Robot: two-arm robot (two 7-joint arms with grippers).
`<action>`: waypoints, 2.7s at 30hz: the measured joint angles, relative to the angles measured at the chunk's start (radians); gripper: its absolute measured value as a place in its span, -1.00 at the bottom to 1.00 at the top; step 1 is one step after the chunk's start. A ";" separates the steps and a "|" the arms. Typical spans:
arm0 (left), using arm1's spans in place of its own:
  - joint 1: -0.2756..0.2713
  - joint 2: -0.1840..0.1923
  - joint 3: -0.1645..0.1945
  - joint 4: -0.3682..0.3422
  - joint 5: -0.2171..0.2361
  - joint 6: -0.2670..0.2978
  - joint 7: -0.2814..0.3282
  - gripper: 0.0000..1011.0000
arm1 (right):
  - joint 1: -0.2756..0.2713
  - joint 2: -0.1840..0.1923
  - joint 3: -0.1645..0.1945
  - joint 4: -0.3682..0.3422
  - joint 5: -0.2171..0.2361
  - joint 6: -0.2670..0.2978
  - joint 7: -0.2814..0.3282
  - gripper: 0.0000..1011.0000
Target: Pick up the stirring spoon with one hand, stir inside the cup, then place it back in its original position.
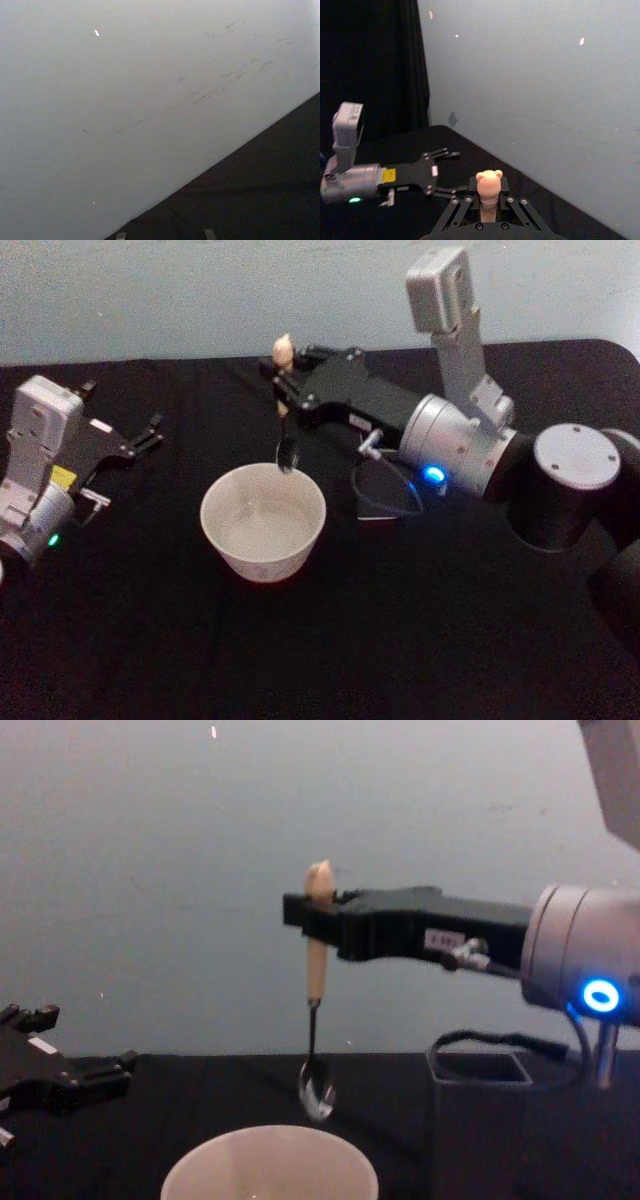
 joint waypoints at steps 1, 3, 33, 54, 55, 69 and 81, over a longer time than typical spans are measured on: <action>0.000 0.000 0.000 0.000 0.000 0.000 0.000 0.98 | -0.002 0.000 -0.003 0.001 -0.001 -0.002 0.003 -0.58; 0.000 0.000 0.000 0.000 0.000 0.000 0.000 0.98 | -0.006 0.000 -0.008 0.002 -0.003 -0.004 0.009 -0.58; 0.000 0.000 0.000 0.000 0.000 0.000 0.000 0.98 | -0.023 -0.064 -0.069 0.168 -0.061 -0.123 0.075 -0.58; 0.000 0.000 0.000 0.000 0.000 0.000 0.000 0.98 | -0.012 -0.095 -0.058 0.223 -0.095 -0.125 0.063 -0.58; 0.000 0.000 0.000 0.000 0.000 0.000 0.000 0.98 | -0.013 -0.094 -0.057 0.223 -0.096 -0.125 0.063 -0.58; 0.000 0.000 0.000 0.000 0.000 0.000 0.000 0.98 | -0.048 -0.058 -0.023 0.162 -0.079 -0.103 0.066 -0.58; 0.000 0.000 0.000 0.000 0.000 0.000 0.000 0.98 | -0.082 -0.012 -0.020 0.104 -0.063 -0.090 0.081 -0.58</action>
